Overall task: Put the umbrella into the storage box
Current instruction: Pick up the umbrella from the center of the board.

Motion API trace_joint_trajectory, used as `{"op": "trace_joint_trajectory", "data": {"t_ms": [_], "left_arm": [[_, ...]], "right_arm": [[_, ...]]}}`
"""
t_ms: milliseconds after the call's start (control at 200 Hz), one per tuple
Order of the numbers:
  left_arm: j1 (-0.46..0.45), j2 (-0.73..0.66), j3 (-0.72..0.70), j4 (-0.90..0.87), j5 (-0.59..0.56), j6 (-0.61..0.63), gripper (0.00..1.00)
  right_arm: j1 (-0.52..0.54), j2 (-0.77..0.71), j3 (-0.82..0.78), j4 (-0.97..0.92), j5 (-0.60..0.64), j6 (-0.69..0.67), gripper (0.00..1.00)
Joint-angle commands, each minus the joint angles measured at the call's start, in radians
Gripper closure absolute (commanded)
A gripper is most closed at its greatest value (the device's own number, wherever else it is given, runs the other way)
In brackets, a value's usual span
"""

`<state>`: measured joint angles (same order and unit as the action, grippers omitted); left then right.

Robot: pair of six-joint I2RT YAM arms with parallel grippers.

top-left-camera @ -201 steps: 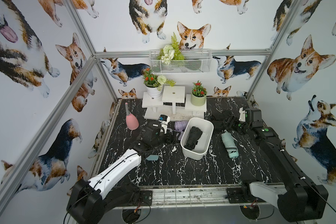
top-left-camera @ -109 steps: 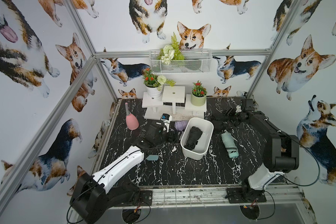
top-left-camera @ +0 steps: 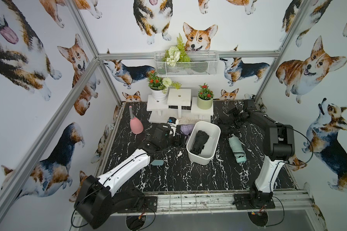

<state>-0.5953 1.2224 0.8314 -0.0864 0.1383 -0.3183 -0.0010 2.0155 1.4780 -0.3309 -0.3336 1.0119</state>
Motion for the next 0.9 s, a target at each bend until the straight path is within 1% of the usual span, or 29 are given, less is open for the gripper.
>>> {"op": "trace_joint_trajectory", "data": {"t_ms": [0, 125, 260, 460, 555, 565, 616, 706, 761, 896], "left_arm": [[-0.001, -0.001, 0.005, -0.006, -0.005, 0.017, 0.14], [-0.001, 0.006, 0.006, -0.004, -0.004, 0.019, 0.15], [-0.001, 0.002, 0.006, -0.007, 0.003, 0.019, 0.14], [-0.001, -0.012, -0.008, -0.012, -0.006, 0.036, 0.15], [0.0, -0.011, -0.008, -0.012, -0.008, 0.039, 0.15], [0.0, -0.01, -0.008, -0.012, -0.008, 0.038, 0.15], [-0.001, -0.008, -0.008, -0.012, -0.003, 0.039, 0.14], [-0.001, -0.006, -0.008, -0.011, -0.001, 0.037, 0.14], [-0.001, -0.007, -0.009, -0.011, -0.003, 0.039, 0.15], [-0.001, -0.006, -0.008, -0.009, -0.001, 0.039, 0.15]], "right_arm": [[0.021, 0.047, 0.058, -0.024, 0.047, 0.039, 0.07], [0.041, 0.082, 0.089, -0.04, 0.068, 0.062, 0.13], [0.055, 0.129, 0.12, -0.066, 0.1, 0.095, 0.15], [0.067, 0.167, 0.154, -0.091, 0.139, 0.096, 0.3], [0.065, 0.169, 0.192, -0.131, 0.165, 0.052, 0.36], [0.063, 0.17, 0.199, -0.136, 0.166, 0.045, 0.39], [0.061, 0.173, 0.228, -0.156, 0.166, 0.008, 0.48], [0.057, 0.188, 0.3, -0.209, 0.165, -0.074, 0.61], [0.055, 0.198, 0.349, -0.253, 0.165, -0.125, 0.63], [0.055, 0.195, 0.421, -0.314, 0.165, -0.223, 0.63]]}}
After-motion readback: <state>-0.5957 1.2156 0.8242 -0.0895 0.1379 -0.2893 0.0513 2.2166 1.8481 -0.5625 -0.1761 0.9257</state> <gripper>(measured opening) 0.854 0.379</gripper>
